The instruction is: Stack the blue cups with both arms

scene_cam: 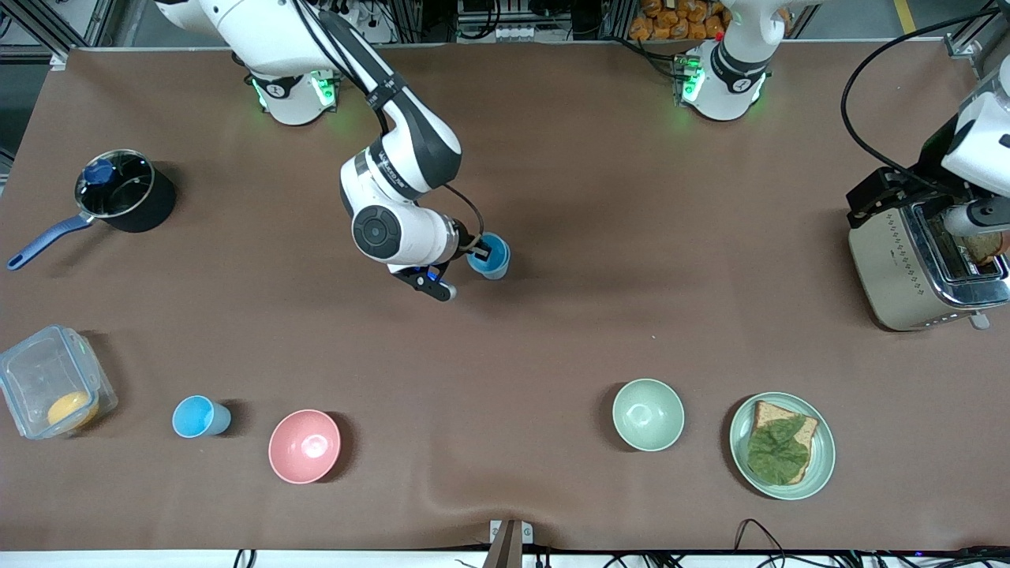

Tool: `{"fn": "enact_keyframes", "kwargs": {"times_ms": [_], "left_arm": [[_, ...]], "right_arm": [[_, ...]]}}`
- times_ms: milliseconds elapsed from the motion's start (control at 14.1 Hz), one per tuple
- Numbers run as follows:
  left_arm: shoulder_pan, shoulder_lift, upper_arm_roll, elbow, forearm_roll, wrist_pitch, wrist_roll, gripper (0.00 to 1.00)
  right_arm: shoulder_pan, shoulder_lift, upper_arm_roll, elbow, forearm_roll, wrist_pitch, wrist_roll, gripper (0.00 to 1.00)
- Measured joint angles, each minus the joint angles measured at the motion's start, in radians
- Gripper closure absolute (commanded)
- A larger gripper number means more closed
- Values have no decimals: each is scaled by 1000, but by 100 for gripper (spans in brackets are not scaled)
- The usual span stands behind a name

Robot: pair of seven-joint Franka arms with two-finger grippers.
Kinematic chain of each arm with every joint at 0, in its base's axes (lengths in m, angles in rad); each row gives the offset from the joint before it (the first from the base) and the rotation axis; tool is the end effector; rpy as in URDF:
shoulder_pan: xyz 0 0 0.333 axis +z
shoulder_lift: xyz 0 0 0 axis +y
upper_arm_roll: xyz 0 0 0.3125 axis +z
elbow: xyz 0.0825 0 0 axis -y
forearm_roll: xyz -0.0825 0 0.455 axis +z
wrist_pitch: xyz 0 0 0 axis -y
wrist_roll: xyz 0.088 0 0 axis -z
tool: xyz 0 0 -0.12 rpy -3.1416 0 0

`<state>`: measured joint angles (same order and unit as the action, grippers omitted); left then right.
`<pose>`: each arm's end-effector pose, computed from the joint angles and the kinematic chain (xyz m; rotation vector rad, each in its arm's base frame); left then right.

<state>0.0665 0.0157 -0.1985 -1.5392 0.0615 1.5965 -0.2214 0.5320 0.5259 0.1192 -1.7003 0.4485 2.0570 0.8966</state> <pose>0.6294 -0.0754 0.6180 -3.0874 -0.1378 -0.0796 0.5510 0.4492 0.2260 -2.7891 0.7172 0.6240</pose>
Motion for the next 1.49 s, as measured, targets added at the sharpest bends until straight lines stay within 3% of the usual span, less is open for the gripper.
{"fn": "enact_keyframes", "kwargs": {"times_ms": [283,496,1134,1276,1488], "left_arm": [[-64,-1,54,23,0,-13,3,0],[-64,-2,59,37,0,-44,5,0],[-65,6,66,67,0,-115,6,0],[-70,9,66,71,0,-120,7,0],[-75,12,66,72,-1,-125,9,0]], "right_arm": [[0,-8,-9,8,0,-14,0,0],[-26,-41,-43,46,-29,-134,-29,0],[-426,-202,-66,84,-271,-445,-596,0],[-464,-259,-66,94,-354,-462,-673,0],[-485,-359,-65,96,-410,-480,-759,0]]}}
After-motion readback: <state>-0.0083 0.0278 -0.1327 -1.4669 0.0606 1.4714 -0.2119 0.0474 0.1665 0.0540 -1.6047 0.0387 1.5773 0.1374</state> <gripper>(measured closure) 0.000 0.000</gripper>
